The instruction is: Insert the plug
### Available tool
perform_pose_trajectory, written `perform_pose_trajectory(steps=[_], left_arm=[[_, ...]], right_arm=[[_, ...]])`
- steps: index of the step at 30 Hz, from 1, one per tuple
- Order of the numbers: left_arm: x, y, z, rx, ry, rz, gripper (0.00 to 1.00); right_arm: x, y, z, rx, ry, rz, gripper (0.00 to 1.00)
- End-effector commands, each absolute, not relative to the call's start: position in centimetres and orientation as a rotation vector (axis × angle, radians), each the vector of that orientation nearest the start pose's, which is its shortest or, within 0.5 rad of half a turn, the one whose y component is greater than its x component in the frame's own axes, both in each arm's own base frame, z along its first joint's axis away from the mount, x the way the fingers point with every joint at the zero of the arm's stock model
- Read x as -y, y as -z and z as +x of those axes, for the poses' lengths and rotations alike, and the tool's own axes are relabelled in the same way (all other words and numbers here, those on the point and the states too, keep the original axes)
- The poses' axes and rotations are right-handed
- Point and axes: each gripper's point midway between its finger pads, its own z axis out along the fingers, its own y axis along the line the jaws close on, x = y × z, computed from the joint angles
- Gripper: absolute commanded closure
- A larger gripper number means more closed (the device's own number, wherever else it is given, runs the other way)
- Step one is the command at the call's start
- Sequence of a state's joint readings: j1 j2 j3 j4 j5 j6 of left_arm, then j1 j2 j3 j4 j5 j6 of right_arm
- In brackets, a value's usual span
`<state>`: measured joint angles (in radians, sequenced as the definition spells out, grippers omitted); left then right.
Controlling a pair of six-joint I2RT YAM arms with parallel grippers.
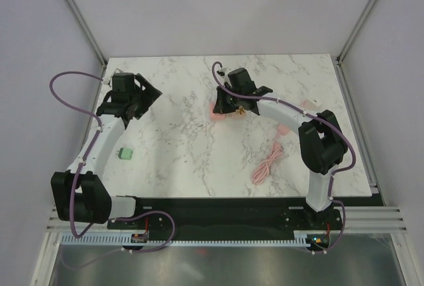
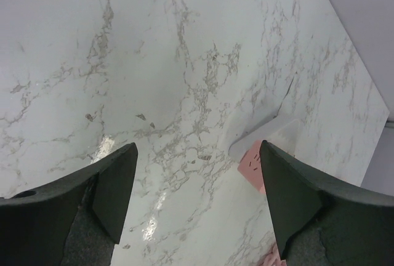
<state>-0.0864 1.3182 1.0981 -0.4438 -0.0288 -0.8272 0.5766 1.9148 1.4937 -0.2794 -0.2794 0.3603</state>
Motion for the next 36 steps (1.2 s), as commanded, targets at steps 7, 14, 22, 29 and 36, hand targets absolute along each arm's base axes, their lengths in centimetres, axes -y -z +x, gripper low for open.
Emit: perform_pose_trajectory(steps=[7,14,22,29,36], left_arm=[[0.0,-17.6,40.8,-2.107,0.203,-0.954,0.14],[-6.9,-16.7,45.8,-2.193,-0.11,-0.68,0.16],[-10.8,-11.0,49.0,-2.331,-0.171,-0.968,0.18],[-10.8,-9.7,50.3,-2.216,-0.108,-1.261,0.15],[-10.2,-7.5,51.1,-2.157,-0.009,-1.473,0.15]], right_arm=[[-32.6,-14.7,39.6,-2.289,-0.792,-0.454,0.95],[-33.2,-24.4,36.5,-2.087,-0.968,-0.469,0.67],[-31.3,-28.2,33.1,-1.953,-1.013,-0.474,0.25],[-29.9,-31.2,32.2,-1.862,-0.96,-0.508,0.15],[-29.6,-32.3,32.0,-1.834,-0.945,-0.52,0.15]])
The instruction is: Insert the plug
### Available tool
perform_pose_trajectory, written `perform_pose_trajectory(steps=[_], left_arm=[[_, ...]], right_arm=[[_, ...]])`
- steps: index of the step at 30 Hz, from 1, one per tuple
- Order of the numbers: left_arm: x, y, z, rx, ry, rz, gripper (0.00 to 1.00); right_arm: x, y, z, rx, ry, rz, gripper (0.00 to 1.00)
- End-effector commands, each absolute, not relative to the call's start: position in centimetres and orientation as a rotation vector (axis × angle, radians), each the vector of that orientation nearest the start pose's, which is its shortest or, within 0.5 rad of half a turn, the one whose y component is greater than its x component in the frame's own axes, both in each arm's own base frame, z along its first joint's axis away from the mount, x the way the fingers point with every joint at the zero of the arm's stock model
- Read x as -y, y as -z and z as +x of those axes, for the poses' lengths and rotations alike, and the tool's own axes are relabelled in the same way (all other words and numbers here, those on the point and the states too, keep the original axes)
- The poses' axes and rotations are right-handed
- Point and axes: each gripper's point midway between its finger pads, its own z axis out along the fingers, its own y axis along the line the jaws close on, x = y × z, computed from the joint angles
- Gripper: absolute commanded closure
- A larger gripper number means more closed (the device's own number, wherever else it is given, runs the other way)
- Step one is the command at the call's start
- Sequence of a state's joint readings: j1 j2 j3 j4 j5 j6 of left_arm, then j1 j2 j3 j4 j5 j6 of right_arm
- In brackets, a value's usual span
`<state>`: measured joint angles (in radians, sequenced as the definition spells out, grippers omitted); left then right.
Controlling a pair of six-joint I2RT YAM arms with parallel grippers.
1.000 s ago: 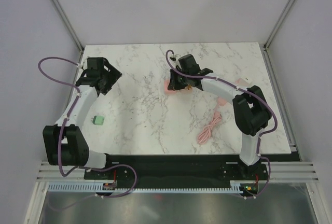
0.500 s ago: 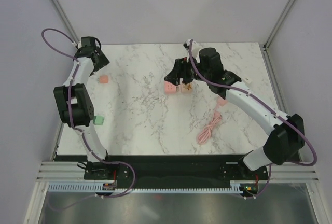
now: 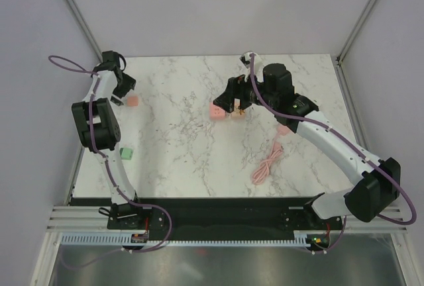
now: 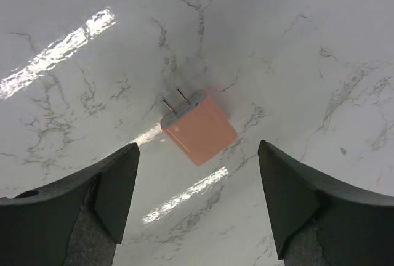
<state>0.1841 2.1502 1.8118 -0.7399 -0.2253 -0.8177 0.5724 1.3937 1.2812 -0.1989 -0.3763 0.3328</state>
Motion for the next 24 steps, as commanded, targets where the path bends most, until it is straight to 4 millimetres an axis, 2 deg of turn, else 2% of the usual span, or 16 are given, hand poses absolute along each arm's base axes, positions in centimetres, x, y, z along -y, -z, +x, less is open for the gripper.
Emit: perform_pose_trajectory(steps=[1,5,6,10,13,16,19,20,21,22,23,24], left_arm=[[-10.2,-7.2,51.2,-2.147,-0.002,-1.493,0.15],[-10.3,-5.9,52.1,-2.14,0.002,-1.527,0.16],[-10.2,-5.0,52.1,-2.15,-0.006,-1.539,0.16],[-10.1,-3.6,52.2,-2.145,-0.009,-1.586,0.18],[-10.0,-2.4,52.5,-2.161,0.002,-1.595,0.26],[-9.7,-2.7,53.1,-2.174,0.034,-1.568,0.42],[-9.0,-3.6,53.1,-2.202,0.068,-1.513,0.66],[-8.6,-4.1,53.2,-2.207,0.095,-1.496,0.75],[-8.1,-4.5,53.2,-2.219,0.113,-1.466,0.89],[-7.7,-4.2,52.6,-2.24,0.129,-1.46,0.97],[-6.8,-6.1,53.0,-2.221,0.219,-1.424,0.98],[-5.8,-6.6,52.8,-2.231,0.266,-1.393,0.98]], right_arm=[[-29.6,-32.3,32.1,-1.833,-0.944,-0.521,0.15],[-29.5,-32.4,32.3,-1.831,-0.931,-0.52,0.15],[-29.5,-32.4,32.3,-1.829,-0.924,-0.523,0.15],[-29.5,-32.3,32.5,-1.83,-0.914,-0.519,0.15],[-29.5,-31.7,32.8,-1.845,-0.906,-0.516,0.15],[-29.5,-30.7,33.2,-1.871,-0.893,-0.506,0.16],[-29.4,-30.0,33.7,-1.897,-0.876,-0.476,0.17],[-29.4,-29.8,33.9,-1.908,-0.877,-0.45,0.17],[-29.3,-29.6,34.0,-1.919,-0.875,-0.429,0.18],[-29.2,-29.5,34.0,-1.927,-0.875,-0.41,0.18],[-29.1,-29.3,34.4,-1.934,-0.865,-0.378,0.19],[-29.2,-29.1,34.4,-1.942,-0.883,-0.348,0.2]])
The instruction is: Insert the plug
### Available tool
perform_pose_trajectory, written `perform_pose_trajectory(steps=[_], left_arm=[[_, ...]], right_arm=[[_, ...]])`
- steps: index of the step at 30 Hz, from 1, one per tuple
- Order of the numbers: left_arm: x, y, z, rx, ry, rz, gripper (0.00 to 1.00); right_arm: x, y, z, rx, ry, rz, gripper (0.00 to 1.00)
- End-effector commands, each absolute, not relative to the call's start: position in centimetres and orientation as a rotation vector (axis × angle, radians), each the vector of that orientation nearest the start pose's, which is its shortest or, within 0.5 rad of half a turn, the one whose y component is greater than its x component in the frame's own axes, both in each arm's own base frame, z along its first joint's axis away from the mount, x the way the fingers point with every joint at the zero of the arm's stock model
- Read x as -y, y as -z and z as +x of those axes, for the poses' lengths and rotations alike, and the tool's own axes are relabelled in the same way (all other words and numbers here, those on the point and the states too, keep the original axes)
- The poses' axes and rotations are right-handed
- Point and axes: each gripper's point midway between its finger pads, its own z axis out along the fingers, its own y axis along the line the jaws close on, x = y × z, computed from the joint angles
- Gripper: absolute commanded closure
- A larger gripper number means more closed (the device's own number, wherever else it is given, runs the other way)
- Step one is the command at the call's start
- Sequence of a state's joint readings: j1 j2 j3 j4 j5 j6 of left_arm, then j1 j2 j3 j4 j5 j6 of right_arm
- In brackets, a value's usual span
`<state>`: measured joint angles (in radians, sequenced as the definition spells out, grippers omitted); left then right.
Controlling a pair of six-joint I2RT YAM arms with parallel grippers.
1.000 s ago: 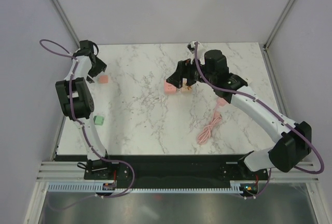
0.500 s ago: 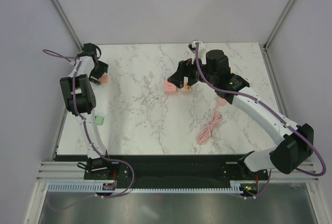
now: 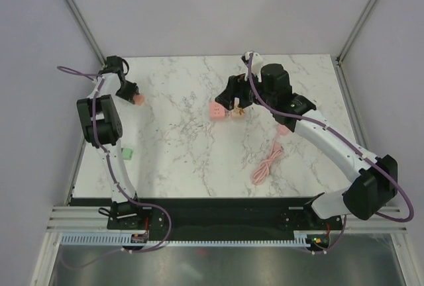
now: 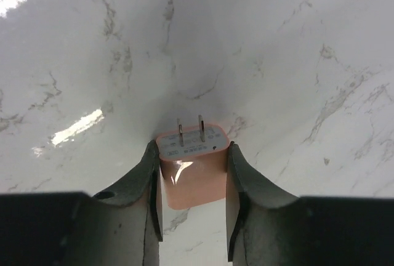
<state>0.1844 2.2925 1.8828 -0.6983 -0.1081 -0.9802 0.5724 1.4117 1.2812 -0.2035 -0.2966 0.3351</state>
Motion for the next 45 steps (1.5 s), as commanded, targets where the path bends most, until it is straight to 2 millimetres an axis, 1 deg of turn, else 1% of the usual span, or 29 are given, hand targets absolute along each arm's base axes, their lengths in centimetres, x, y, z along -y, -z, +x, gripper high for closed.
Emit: perform_pose_trajectory(steps=[1,2,3,4,5,6,7,8,9,10,11,12,13,14,15,16,18,19,20,22,23,25,26,29,34,39,42,43,45], left_arm=[[-4.8,-6.2,51.7,-2.255,0.311,-1.385,0.98],[-3.6,-9.1,52.3,-2.212,0.431,-1.314,0.98],[-2.9,-10.5,52.2,-2.192,0.487,-1.284,0.98],[-1.5,-10.2,51.0,-2.218,0.555,-1.27,0.98],[-0.5,-11.1,50.8,-2.211,0.611,-1.236,0.98],[0.7,-14.1,50.8,-2.16,0.68,-1.167,0.98],[1.8,-14.1,49.9,-2.181,0.727,-1.156,0.98],[3.1,-15.3,49.3,-2.186,0.803,-1.123,0.98],[4.6,-17.3,48.8,-2.161,0.871,-1.082,0.98],[5.6,-17.3,47.9,-2.167,0.913,-1.076,0.98],[7.0,-18.1,47.1,-2.172,0.997,-1.044,0.98],[8.3,-20.5,46.6,-2.125,1.067,-1.006,0.98],[9.3,-20.0,45.5,-2.14,1.115,-1.008,0.98],[10.2,-20.4,45.0,-2.134,1.146,-0.998,0.98],[11.6,-21.5,43.9,-2.116,1.2,-0.974,0.98],[11.8,-21.8,43.7,-2.103,1.213,-0.977,0.98],[14.4,-22.8,42.3,-2.116,1.275,-0.942,0.98],[14.9,-22.6,41.8,-2.121,1.284,-0.945,0.98],[15.3,-23.7,41.4,-2.098,1.296,-0.92,0.98],[16.7,-24.1,40.5,-2.098,1.319,-0.91,0.98],[17.6,-24.7,39.9,-2.096,1.344,-0.902,0.98],[18.4,-25.1,39.4,-2.092,1.377,-0.898,0.98],[19.0,-25.7,38.9,-2.085,1.398,-0.883,0.98],[19.7,-26.3,38.4,-2.075,1.416,-0.883,0.98],[20.2,-27.0,37.8,-2.063,1.425,-0.873,0.98],[20.8,-27.3,36.9,-2.063,1.467,-0.893,0.98],[21.0,-27.5,36.6,-2.06,1.474,-0.893,0.98],[21.0,-27.8,36.6,-2.056,1.478,-0.887,0.98],[21.4,-28.2,36.4,-2.06,1.493,-0.854,0.98]], right_arm=[[-29.5,-28.9,34.5,-1.942,-0.897,-0.333,0.21],[-29.5,-28.5,34.9,-1.934,-0.897,-0.306,0.21],[-29.7,-28.2,35.1,-1.946,-0.908,-0.264,0.21],[-29.9,-28.4,35.5,-1.928,-0.914,-0.245,0.22],[-30.2,-28.4,35.6,-1.921,-0.917,-0.232,0.22],[-30.6,-28.3,35.9,-1.918,-0.921,-0.204,0.22],[-31.0,-28.5,36.0,-1.907,-0.934,-0.194,0.22],[-31.7,-29.1,36.2,-1.874,-0.954,-0.188,0.23],[-32.0,-28.7,36.7,-1.88,-0.948,-0.167,0.24],[-32.3,-29.0,36.8,-1.874,-0.961,-0.136,0.25],[-33.2,-29.3,36.6,-1.848,-0.981,-0.145,0.27],[-33.8,-29.1,36.7,-1.844,-0.986,-0.141,0.27],[-34.3,-29.3,36.9,-1.823,-0.992,-0.125,0.28],[-35.3,-29.2,36.4,-1.819,-1.011,-0.138,0.28],[-36.1,-28.8,36.6,-1.818,-1.025,-0.136,0.29],[-36.5,-28.7,36.5,-1.818,-1.027,-0.139,0.29],[-37.8,-28.2,36.2,-1.827,-1.034,-0.132,0.28],[-38.1,-28.4,36.2,-1.822,-1.029,-0.12,0.27],[-37.9,-28.2,36.6,-1.822,-0.998,-0.074,0.27],[-38.7,-28.3,36.3,-1.812,-0.999,-0.058,0.27],[-38.9,-28.5,36.2,-1.804,-1.001,-0.043,0.28],[-39.1,-28.5,36.2,-1.802,-0.992,-0.02,0.28],[-39.2,-28.2,36.2,-1.807,-0.967,0.003,0.3],[-39.1,-27.6,36.2,-1.827,-0.925,0.043,0.33],[-39.1,-27.2,36.0,-1.838,-0.887,0.068,0.36],[-38.9,-27.7,36.5,-1.82,-0.882,0.098,0.42],[-38.7,-27.9,36.8,-1.805,-0.872,0.113,0.56],[-38.8,-28.1,36.9,-1.796,-0.876,0.113,0.66],[-39.0,-28.4,36.9,-1.78,-0.884,0.093,0.74]])
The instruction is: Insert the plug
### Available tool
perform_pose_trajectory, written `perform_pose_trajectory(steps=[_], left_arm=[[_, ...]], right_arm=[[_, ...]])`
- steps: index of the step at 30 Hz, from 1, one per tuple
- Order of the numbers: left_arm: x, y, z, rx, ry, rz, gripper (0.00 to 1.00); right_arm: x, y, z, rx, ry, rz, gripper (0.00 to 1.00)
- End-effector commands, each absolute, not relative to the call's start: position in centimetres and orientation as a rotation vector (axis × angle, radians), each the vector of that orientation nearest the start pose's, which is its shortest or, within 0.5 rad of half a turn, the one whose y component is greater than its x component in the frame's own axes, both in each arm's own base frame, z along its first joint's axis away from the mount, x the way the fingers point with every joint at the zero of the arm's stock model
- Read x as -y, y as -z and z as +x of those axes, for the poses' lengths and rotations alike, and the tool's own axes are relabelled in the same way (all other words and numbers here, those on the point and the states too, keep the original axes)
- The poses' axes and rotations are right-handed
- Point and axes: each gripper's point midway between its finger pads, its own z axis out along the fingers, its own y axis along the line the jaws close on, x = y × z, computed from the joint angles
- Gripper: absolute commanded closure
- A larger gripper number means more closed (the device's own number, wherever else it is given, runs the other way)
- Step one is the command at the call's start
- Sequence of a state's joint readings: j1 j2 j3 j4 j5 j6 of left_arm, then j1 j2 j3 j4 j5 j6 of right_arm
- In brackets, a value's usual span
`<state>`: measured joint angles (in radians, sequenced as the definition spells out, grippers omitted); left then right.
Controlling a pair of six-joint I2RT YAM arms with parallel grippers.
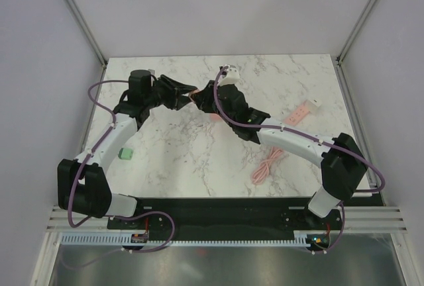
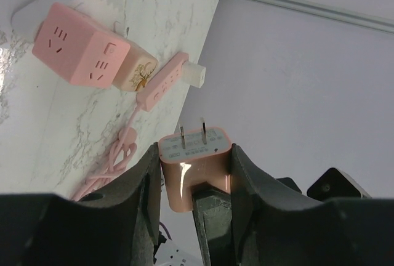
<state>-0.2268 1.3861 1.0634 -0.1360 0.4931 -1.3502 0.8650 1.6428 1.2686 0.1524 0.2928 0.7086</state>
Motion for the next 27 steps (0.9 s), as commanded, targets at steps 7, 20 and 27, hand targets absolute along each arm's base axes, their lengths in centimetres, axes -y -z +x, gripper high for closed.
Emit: perform_pose_trajectory(steps=[7,20,27], left_arm=[[21.9,-28.2,36.1,-2.111,1.47,-0.741,0.2],[19.3,-23.4,33.9,-2.238,1.12,-0.076,0.17],[21.0,-23.7,31.4,-2.183,1.016,0.168,0.0]], right_arm=[[-39.3,-28.1,36.9,-1.792,-0.844,-0.059,1.0],[-14.9,-20.0,40.9,-2.331,-0.278,-0.347,1.0],[-6.9,-19.0,40.0,-2.445,0.07,-0.571,1.0]])
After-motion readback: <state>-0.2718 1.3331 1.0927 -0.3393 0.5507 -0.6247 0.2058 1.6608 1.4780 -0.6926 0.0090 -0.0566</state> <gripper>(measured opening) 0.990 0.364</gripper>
